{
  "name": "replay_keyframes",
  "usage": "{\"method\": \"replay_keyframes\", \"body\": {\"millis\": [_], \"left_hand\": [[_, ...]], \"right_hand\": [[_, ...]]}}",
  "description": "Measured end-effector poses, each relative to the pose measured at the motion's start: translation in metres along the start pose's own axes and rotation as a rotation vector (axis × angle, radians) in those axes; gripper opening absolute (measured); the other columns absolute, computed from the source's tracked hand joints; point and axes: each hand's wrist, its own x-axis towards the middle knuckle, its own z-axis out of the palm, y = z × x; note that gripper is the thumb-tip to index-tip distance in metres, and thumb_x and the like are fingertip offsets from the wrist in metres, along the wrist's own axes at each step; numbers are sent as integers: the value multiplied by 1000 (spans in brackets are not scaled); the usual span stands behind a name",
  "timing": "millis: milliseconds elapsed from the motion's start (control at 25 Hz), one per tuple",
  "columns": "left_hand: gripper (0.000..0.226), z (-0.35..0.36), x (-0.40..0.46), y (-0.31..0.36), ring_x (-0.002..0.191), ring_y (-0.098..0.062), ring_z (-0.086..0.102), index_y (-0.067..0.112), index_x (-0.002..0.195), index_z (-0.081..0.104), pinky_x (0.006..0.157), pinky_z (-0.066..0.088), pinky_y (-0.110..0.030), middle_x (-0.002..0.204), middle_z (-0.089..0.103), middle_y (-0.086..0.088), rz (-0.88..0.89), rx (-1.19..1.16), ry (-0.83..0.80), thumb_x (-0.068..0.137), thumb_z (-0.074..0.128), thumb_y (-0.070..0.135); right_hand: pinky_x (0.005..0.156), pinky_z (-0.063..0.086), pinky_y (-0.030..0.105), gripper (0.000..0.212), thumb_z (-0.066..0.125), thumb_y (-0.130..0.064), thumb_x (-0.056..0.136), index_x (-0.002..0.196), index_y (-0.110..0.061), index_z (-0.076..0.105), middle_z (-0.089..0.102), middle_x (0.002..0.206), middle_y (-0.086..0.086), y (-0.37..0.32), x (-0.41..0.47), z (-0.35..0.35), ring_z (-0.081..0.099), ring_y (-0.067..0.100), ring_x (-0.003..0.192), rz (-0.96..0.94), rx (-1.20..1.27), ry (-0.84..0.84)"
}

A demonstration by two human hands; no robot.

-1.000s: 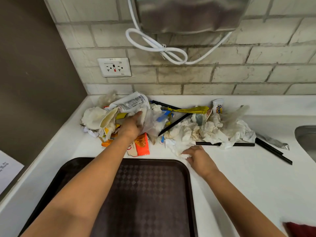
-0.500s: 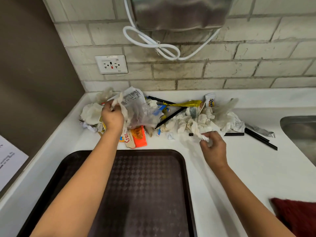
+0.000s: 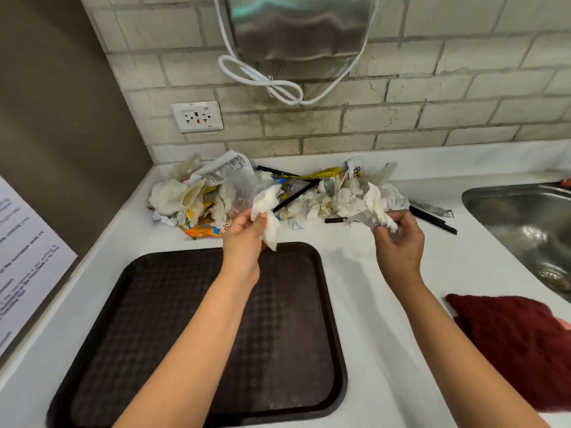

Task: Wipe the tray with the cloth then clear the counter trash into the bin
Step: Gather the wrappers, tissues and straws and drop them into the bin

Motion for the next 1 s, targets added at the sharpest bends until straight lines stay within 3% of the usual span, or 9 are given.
{"method": "replay_keyframes", "body": {"millis": [80,160,280,520,880,1000], "left_hand": [[19,-2,-28,-8,80,-6,60,15,102,62,73,49,-21,93,64,2,27,74,-56,91,52,3],[18,-7,-52,-15,72,-1,61,15,98,62,61,49,-12,90,65,2,20,121,-89,90,53,2],[17,-16,-85,-23,65,-6,60,18,93,61,47,43,-13,85,68,3,-35,141,-173,90,53,3],[24,-33,-154,-43,65,-5,63,20,86,62,54,49,-17,74,71,9,-94,173,-353,86,54,-3],[25,-41,-238,-99,62,-7,57,17,84,58,54,49,-16,81,62,-1,-219,360,-471,87,51,-7],[27,-34,-263,-130,58,-1,57,17,81,57,51,46,-14,78,61,1,-303,394,-472,87,50,-9]], "right_hand": [[56,35,23,18,49,-5,69,67,-23,46,47,65,-4,-12,-20,-7,41,9,58,53,36,-29],[56,31,25,15,50,-8,68,66,-21,45,47,64,-2,-23,-43,-16,37,14,56,94,40,-38],[54,32,24,11,50,-11,68,66,-21,46,47,64,0,-36,-79,-34,38,13,55,128,1,-36],[46,30,9,14,45,-2,65,61,-15,42,47,50,-17,-51,-151,-83,38,-4,47,144,-22,-24],[49,29,20,13,44,-2,58,57,-15,41,40,47,-18,-34,-198,-137,35,2,49,334,103,60],[44,30,16,20,42,1,56,54,-19,45,43,46,-18,-23,-214,-167,36,-1,46,336,107,96]]}}
